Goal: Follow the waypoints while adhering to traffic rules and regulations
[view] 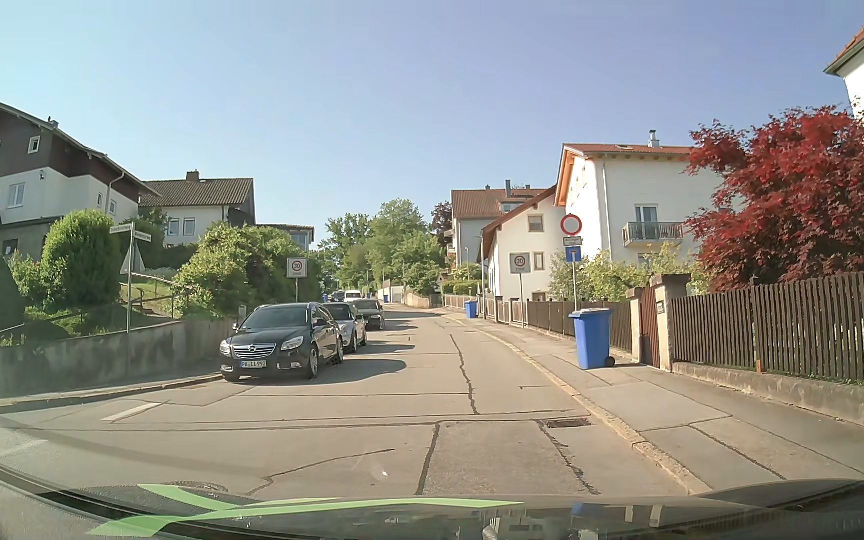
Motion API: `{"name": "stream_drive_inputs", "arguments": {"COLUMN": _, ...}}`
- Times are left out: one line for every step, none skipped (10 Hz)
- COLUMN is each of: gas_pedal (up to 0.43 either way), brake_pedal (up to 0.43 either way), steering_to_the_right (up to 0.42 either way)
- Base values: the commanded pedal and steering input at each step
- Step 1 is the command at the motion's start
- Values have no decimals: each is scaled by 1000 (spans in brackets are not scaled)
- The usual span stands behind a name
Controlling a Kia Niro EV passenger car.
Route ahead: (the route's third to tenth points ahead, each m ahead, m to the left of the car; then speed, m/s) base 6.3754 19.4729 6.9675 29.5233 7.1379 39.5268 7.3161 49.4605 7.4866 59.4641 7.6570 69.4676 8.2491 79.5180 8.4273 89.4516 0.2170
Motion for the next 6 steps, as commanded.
{"name": "stream_drive_inputs", "arguments": {"gas_pedal": 0, "brake_pedal": 305, "steering_to_the_right": 6}}
{"name": "stream_drive_inputs", "arguments": {"gas_pedal": 0, "brake_pedal": 293, "steering_to_the_right": 6}}
{"name": "stream_drive_inputs", "arguments": {"gas_pedal": 0, "brake_pedal": 287, "steering_to_the_right": 7}}
{"name": "stream_drive_inputs", "arguments": {"gas_pedal": 0, "brake_pedal": 287, "steering_to_the_right": 7}}
{"name": "stream_drive_inputs", "arguments": {"gas_pedal": 0, "brake_pedal": 293, "steering_to_the_right": 8}}
{"name": "stream_drive_inputs", "arguments": {"gas_pedal": 0, "brake_pedal": 299, "steering_to_the_right": 7}}
